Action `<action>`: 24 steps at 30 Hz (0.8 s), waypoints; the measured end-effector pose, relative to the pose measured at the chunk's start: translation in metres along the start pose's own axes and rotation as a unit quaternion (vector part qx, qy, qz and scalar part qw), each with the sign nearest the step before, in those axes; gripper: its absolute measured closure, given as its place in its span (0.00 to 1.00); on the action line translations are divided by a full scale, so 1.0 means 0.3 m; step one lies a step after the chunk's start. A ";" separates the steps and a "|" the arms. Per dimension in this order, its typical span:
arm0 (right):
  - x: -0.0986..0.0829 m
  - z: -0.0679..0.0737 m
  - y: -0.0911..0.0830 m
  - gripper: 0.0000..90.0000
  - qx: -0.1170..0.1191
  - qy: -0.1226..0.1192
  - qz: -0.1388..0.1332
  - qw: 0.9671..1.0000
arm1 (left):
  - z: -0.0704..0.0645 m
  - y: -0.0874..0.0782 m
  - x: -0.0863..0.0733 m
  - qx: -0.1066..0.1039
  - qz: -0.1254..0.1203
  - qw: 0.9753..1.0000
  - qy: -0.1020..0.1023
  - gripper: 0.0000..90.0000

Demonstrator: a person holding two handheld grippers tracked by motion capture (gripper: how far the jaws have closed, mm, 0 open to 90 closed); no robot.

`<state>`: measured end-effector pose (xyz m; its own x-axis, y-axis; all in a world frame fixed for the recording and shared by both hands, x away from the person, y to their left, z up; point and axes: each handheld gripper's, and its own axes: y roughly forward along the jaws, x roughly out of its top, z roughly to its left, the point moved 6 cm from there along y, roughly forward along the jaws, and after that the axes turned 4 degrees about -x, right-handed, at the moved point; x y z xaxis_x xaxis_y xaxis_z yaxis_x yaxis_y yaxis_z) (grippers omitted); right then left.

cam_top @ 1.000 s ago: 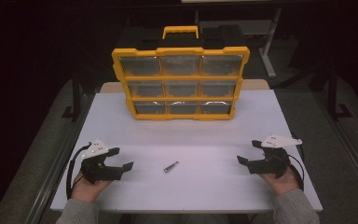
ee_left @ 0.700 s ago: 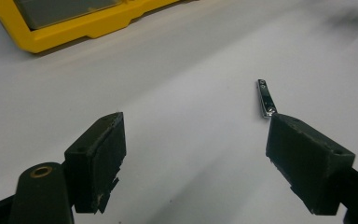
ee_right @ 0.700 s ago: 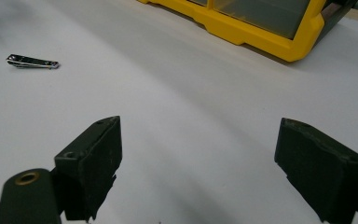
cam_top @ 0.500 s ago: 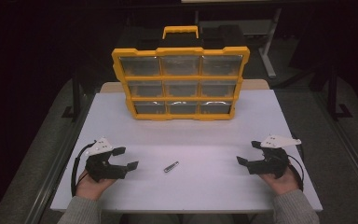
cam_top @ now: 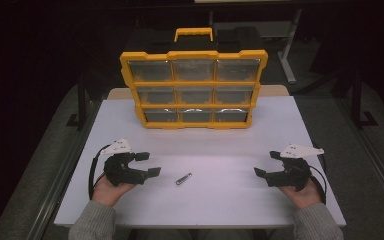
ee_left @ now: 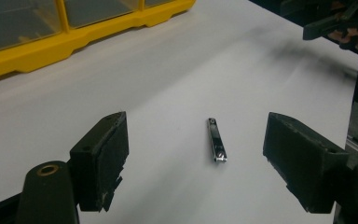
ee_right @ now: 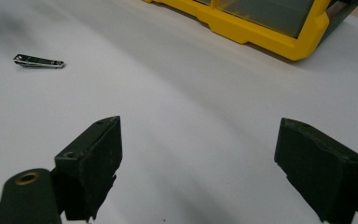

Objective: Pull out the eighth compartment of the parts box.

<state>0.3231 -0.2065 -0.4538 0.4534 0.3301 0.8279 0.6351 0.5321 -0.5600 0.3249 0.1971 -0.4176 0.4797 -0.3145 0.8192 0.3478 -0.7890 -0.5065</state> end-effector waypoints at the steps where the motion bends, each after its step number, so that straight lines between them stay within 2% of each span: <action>1: 0.000 0.001 0.000 0.15 0.000 -0.001 0.000 1.000 | 0.004 0.007 0.009 -0.004 0.001 1.000 0.001 0.24; 2: 0.002 0.001 0.000 0.15 0.001 -0.002 -0.001 1.000 | 0.004 0.017 0.021 -0.008 0.000 1.000 -0.006 0.24; 9: 0.001 0.005 0.004 0.16 0.004 -0.005 0.003 1.000 | -0.004 0.064 0.069 -0.027 -0.012 0.999 -0.014 0.24; 14: 0.002 0.007 0.002 0.16 0.005 -0.005 0.001 1.000 | -0.002 0.098 0.095 -0.032 -0.010 0.999 -0.022 0.24; 18: 0.000 0.007 0.003 0.16 0.008 -0.005 0.001 1.000 | -0.001 0.135 0.120 -0.041 -0.017 0.998 -0.034 0.25; 21: 0.002 0.010 0.002 0.16 0.011 -0.007 -0.001 1.000 | 0.001 0.159 0.133 -0.046 -0.013 0.998 -0.042 0.25; 22: 0.002 0.010 0.002 0.16 0.011 -0.007 -0.001 1.000 | 0.006 0.165 0.135 -0.045 -0.009 0.998 -0.038 0.25; 24: 0.002 0.008 0.004 0.16 0.011 -0.008 0.000 1.000 | 0.010 0.183 0.143 -0.045 -0.001 0.998 -0.053 0.25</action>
<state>0.3227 -0.2037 -0.4540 0.4430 0.3421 0.8287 0.6215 0.5490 -0.5589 0.3669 0.1420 -0.4111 0.5637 -0.2583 0.7846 0.2769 -0.8358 -0.4741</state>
